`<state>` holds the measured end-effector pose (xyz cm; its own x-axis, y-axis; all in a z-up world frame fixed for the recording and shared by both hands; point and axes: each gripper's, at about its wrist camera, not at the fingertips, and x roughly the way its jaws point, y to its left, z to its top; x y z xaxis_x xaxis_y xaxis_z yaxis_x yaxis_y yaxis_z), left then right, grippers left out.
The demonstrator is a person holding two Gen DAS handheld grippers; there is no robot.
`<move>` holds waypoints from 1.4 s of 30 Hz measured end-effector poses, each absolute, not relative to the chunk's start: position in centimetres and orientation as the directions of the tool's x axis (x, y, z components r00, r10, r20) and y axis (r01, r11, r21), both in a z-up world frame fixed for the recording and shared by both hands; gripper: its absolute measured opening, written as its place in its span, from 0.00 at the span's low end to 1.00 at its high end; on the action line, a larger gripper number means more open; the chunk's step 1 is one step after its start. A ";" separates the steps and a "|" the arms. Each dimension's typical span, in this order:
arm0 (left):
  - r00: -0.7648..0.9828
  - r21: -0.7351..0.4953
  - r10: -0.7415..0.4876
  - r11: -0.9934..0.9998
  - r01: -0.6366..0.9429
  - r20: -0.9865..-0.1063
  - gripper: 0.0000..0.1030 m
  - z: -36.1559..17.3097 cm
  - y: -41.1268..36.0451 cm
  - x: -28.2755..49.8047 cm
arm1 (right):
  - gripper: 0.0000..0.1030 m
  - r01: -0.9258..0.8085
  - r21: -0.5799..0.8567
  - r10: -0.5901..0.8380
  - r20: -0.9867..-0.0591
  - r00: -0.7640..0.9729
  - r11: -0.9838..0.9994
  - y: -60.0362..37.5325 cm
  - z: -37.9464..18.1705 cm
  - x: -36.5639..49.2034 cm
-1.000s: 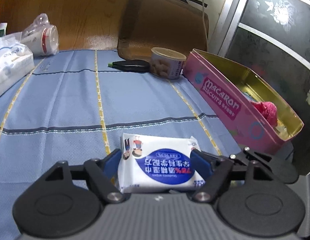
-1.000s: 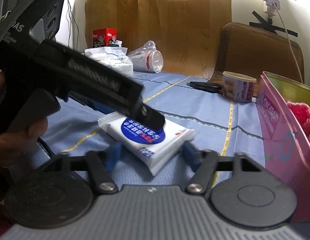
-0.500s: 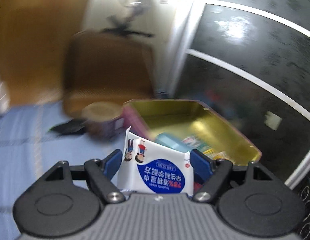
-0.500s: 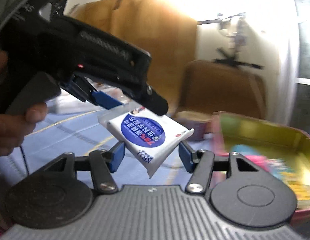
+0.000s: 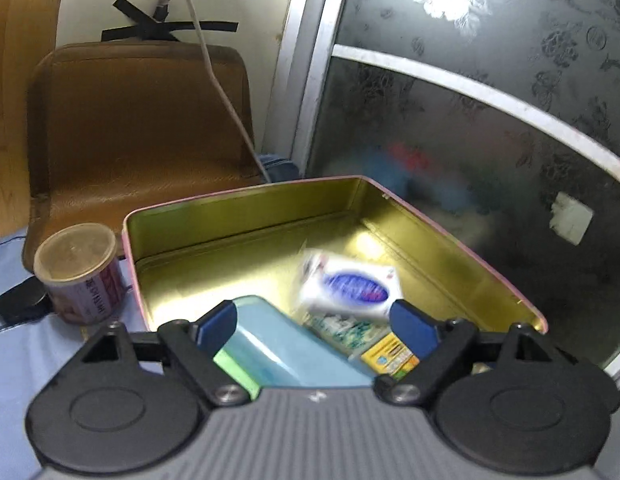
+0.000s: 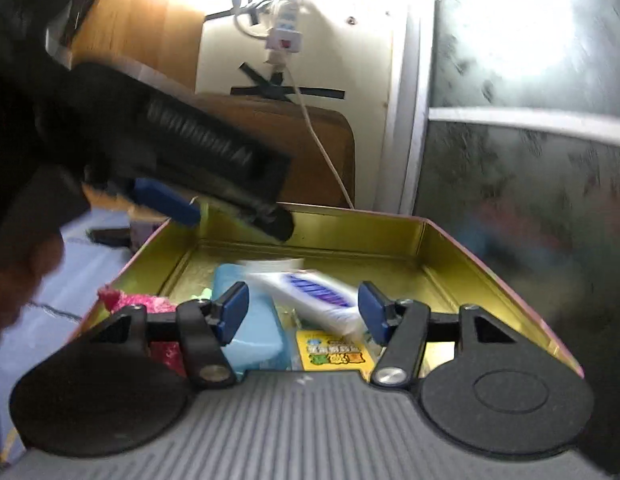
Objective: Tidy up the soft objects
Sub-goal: 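Carry the wet-wipe pack into the tin and open the right tool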
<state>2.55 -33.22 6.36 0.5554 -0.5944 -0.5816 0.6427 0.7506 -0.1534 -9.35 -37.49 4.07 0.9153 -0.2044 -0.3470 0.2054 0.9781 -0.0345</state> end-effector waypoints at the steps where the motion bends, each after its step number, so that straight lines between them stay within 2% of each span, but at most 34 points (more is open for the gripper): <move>1: 0.565 -0.137 -0.581 0.758 0.637 -0.586 0.84 6.3 -33.2 2.5 | 0.61 0.210 -0.032 -0.208 -0.346 0.915 0.977 -37.6 3.9 -9.5; 4: 0.588 -0.096 -0.552 0.772 0.628 -0.592 0.84 6.4 -32.9 1.9 | 0.61 0.216 -0.005 -0.205 -0.346 0.916 0.976 -37.9 3.8 -10.0; 12: 0.655 -0.002 -0.493 0.800 0.600 -0.573 0.86 7.5 -31.1 -0.4 | 0.61 0.232 0.195 -0.159 -0.328 0.931 0.953 -37.9 4.2 -11.4; 21: 0.699 0.037 -0.455 0.824 0.566 -0.551 0.87 7.9 -28.0 -1.9 | 0.61 0.245 0.355 -0.133 -0.311 0.941 0.902 -37.8 4.9 -12.5; 34: 0.743 0.023 -0.393 0.877 0.480 -0.542 0.88 7.0 -22.4 -1.6 | 0.61 0.180 0.328 -0.085 -0.284 0.955 0.927 -33.5 6.2 -11.8; 38: 0.759 0.018 -0.367 0.895 0.446 -0.538 0.95 6.6 -20.5 -1.2 | 0.61 0.152 0.310 -0.065 -0.274 0.960 0.939 -32.2 6.6 -11.5; 42: 0.767 0.013 -0.335 0.913 0.408 -0.546 0.95 6.0 -18.7 -0.6 | 0.61 0.115 0.275 -0.037 -0.274 0.961 0.955 -30.6 6.8 -10.9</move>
<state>-0.61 -18.71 5.96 0.7675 -0.3352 -0.5465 0.4081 0.9128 0.0133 -10.88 -30.56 6.84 0.9610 -0.0367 -0.2740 0.1148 0.9546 0.2748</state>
